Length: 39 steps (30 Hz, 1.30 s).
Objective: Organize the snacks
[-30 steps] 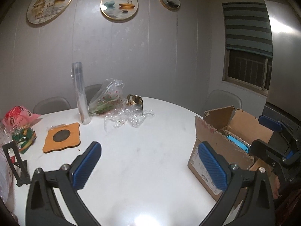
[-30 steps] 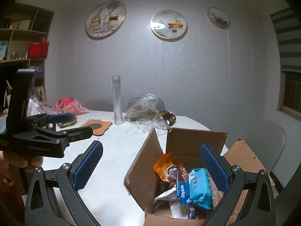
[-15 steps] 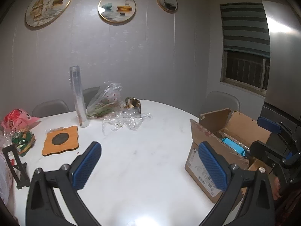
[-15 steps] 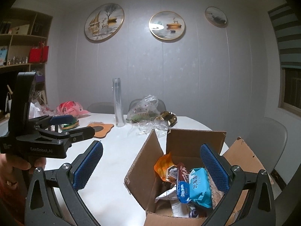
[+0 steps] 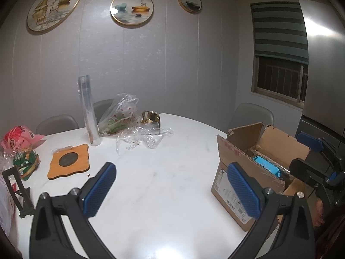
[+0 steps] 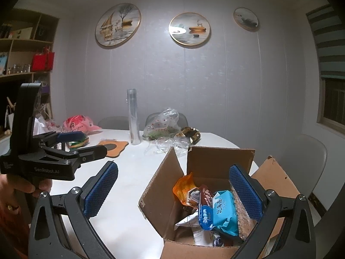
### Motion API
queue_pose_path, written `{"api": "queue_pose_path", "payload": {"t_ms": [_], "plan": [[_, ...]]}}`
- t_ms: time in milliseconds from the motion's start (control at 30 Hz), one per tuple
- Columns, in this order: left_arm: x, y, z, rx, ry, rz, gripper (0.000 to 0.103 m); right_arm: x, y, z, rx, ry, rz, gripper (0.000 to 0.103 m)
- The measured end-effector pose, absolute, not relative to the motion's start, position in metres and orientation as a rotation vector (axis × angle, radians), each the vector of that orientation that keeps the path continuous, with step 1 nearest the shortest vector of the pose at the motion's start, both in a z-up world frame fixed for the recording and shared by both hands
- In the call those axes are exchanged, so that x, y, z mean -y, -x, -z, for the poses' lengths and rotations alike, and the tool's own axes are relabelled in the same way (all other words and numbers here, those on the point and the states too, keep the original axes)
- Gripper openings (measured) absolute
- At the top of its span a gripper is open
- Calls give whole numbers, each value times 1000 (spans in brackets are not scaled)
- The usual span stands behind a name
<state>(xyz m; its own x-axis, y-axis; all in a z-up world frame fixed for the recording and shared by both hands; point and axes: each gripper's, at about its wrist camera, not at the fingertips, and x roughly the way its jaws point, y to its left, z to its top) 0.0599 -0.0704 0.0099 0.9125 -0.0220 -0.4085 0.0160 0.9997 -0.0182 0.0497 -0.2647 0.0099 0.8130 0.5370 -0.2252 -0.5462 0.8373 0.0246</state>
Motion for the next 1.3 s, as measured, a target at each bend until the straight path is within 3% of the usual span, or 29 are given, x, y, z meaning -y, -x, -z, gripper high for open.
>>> {"api": "queue_pose_path", "payload": {"t_ms": [1300], "plan": [[75, -52, -7, -431, 13, 41, 102, 269, -46, -10, -236, 11, -571, 103]]}}
